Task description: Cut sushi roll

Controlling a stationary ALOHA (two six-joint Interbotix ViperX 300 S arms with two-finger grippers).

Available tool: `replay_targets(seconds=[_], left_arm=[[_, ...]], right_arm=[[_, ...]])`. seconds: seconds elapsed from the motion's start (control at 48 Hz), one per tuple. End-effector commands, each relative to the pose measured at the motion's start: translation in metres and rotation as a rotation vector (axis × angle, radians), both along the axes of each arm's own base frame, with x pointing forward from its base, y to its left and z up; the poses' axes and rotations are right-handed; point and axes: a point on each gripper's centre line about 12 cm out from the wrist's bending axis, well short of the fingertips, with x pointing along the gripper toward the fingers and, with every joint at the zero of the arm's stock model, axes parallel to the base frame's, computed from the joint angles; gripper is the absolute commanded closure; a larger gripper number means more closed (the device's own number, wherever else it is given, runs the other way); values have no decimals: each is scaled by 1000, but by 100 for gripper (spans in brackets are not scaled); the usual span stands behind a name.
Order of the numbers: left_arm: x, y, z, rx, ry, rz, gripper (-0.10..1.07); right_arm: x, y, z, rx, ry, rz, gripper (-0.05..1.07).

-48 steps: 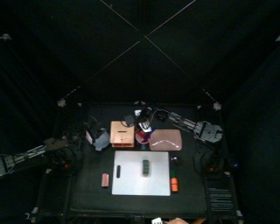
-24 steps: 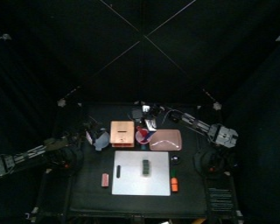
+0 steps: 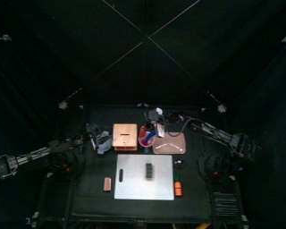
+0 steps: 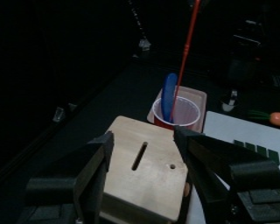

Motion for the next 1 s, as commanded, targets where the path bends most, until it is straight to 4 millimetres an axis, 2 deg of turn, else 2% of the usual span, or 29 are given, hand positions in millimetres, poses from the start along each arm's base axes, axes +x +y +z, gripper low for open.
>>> replay_targets(seconds=[0.0, 0.188, 0.333, 0.458, 0.562, 0.75, 0.979], left_arm=[[11, 2, 13, 45, -42, -37, 6], [28, 9, 11, 54, -28, -61, 3], [51, 9, 3, 35, 7, -104, -2], [70, 11, 0, 44, 30, -136, -2], [85, 6, 1, 43, 25, -181, -2], [118, -10, -5, 37, 10, -287, -2], [143, -13, -15, 19, 5, -336, -2]], right_arm=[[-15, 12, 20, -19, -124, -40, 65], [-30, 32, 14, -28, -245, -99, 65], [-40, 52, 9, -32, -337, -126, 65], [-47, 65, 4, -49, -405, -149, 65], [-49, 75, -1, -59, -436, -151, 65], [-53, 80, -7, -68, -457, -159, 65], [-53, 84, -12, -66, -448, -150, 65]])
